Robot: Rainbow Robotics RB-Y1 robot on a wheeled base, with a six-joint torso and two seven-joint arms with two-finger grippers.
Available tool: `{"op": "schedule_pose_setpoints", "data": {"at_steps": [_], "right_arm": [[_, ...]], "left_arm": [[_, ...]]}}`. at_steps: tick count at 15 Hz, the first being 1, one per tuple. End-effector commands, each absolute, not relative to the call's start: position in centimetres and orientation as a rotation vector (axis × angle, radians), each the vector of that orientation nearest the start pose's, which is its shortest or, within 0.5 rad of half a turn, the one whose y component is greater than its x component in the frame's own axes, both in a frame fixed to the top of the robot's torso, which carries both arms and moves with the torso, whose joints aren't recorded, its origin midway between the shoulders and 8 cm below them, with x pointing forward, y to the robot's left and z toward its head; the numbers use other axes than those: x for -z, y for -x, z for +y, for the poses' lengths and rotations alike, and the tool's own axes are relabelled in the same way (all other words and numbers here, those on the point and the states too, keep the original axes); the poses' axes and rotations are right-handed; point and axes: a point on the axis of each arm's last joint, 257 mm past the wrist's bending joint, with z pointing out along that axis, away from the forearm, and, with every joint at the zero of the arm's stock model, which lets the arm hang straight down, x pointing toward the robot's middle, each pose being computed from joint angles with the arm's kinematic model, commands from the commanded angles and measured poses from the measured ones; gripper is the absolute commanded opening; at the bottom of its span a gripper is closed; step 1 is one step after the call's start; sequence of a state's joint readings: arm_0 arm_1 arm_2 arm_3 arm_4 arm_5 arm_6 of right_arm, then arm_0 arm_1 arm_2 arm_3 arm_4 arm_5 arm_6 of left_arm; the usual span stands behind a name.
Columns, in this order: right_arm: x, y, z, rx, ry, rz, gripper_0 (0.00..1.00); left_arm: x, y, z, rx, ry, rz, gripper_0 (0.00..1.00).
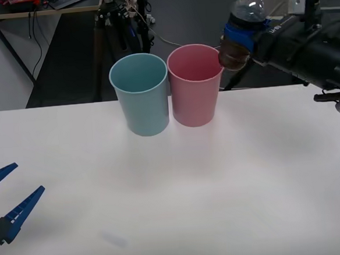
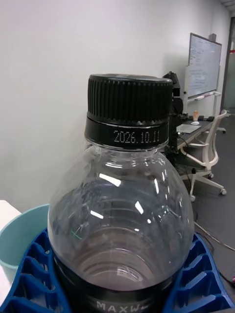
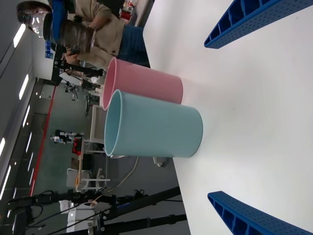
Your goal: Grasp the object on the table and drop it into the matching bin: aluminum can to the light blue bin, PET bottle to the pink bin.
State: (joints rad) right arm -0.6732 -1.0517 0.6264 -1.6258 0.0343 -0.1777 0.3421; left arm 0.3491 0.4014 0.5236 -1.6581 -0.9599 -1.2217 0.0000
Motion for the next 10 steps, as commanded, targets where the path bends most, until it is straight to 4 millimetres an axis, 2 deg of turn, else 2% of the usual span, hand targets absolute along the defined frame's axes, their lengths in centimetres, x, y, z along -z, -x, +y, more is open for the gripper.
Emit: {"op": "schedule_pose_setpoints", "data": {"at_steps": [1,10], "right_arm": [[-2.3,-60.0,-12.6,-0.577,0.550,1.369,0.00],[-0.6,-64.2,-8.4,-0.562,0.547,1.395,0.00]], "left_arm": [[16.9,-34.2,33.0,0.567,-0.465,1.441,1.00],[16.9,-34.2,33.0,0.567,-0.465,1.441,1.00]]}}
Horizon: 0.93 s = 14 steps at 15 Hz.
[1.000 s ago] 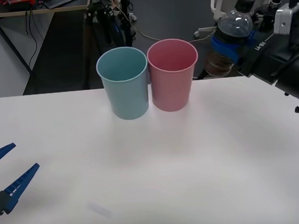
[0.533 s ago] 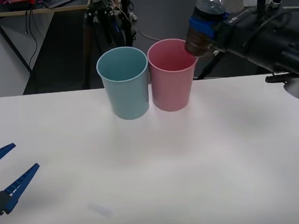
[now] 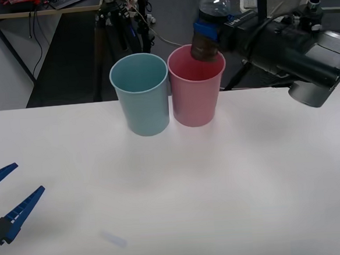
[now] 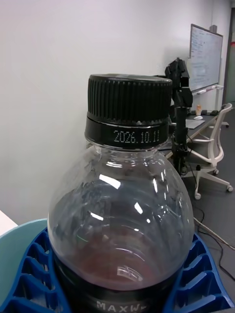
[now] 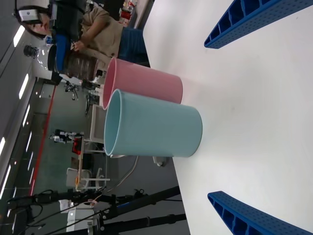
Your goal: Grasp the object on the table and drop it into the matching bin: aluminum can to the light blue bin, PET bottle to the pink bin.
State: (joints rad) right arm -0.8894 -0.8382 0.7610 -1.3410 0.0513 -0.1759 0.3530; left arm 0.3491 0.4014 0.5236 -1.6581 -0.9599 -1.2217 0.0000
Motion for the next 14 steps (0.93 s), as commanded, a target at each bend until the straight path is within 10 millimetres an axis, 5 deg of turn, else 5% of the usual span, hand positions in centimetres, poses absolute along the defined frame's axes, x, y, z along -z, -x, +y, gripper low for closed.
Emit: {"op": "schedule_pose_setpoints", "data": {"at_steps": [1,14], "right_arm": [[-0.3,-64.7,-8.3,-0.554,0.543,1.399,0.00],[0.2,-65.7,-7.9,-0.528,0.544,1.404,0.03]], "left_arm": [[16.9,-34.2,33.0,0.567,-0.465,1.441,1.00],[16.9,-34.2,33.0,0.567,-0.465,1.441,1.00]]}}
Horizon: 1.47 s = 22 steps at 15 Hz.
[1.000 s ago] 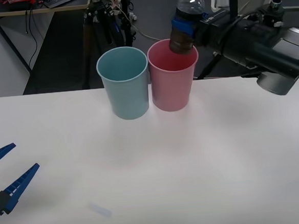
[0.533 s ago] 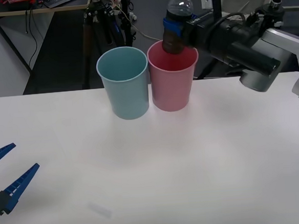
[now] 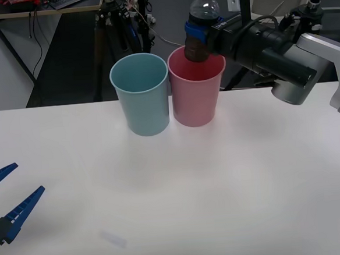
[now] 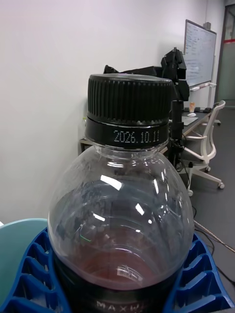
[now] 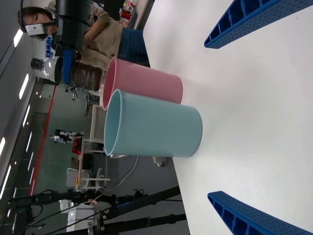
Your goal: Grasp the object on the table and drop it into the matching bin: aluminum can to the light blue bin, PET bottle to the pink bin.
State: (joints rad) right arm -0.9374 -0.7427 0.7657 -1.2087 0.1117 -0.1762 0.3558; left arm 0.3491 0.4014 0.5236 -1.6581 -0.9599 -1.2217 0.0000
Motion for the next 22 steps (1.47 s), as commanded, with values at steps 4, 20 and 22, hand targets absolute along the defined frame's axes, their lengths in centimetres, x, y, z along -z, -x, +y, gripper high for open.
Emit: {"op": "schedule_pose_setpoints", "data": {"at_steps": [4,20,22], "right_arm": [[0.2,-65.7,-7.8,-0.528,0.546,1.403,1.00],[-1.1,-62.8,-9.2,-0.559,0.559,1.377,1.00],[-1.4,-60.8,-10.5,-0.574,0.562,1.371,1.00]], "left_arm": [[16.9,-34.2,33.0,0.567,-0.465,1.441,1.00],[16.9,-34.2,33.0,0.567,-0.465,1.441,1.00],[16.9,-34.2,33.0,0.567,-0.465,1.441,1.00]]}}
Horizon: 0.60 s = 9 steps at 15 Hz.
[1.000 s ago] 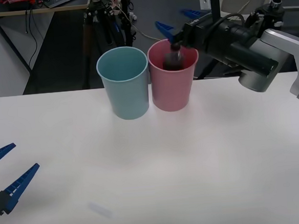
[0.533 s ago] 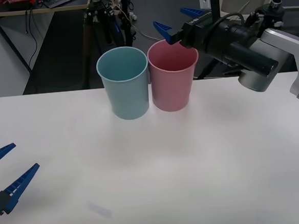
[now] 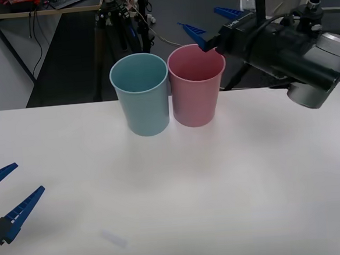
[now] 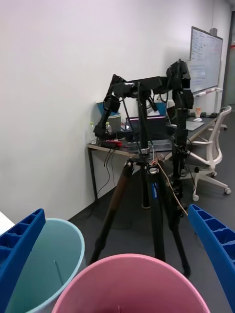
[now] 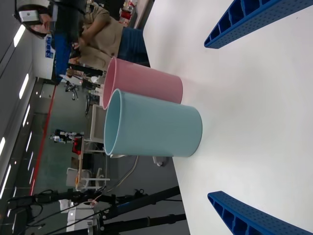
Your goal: Grasp the object on the table and drop it into the matching bin: aluminum can to the light blue bin, PET bottle to the pink bin.
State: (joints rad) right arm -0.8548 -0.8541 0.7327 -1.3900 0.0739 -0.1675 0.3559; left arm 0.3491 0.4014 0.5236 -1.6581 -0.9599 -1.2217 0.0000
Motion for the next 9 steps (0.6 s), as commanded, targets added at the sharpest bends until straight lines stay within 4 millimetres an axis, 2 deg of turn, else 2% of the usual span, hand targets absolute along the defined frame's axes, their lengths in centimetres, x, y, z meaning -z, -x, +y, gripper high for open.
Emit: {"op": "schedule_pose_setpoints", "data": {"at_steps": [1,6,9], "right_arm": [[-1.5,-59.7,-11.2,-0.580,0.566,1.370,1.00],[-1.4,-54.0,-14.9,-0.587,0.559,1.338,1.00],[-0.4,-50.9,-17.2,-0.578,0.562,1.319,1.00]], "left_arm": [[16.9,-34.2,33.0,0.567,-0.465,1.441,1.00],[16.9,-34.2,33.0,0.567,-0.465,1.441,1.00],[16.9,-34.2,33.0,0.567,-0.465,1.441,1.00]]}}
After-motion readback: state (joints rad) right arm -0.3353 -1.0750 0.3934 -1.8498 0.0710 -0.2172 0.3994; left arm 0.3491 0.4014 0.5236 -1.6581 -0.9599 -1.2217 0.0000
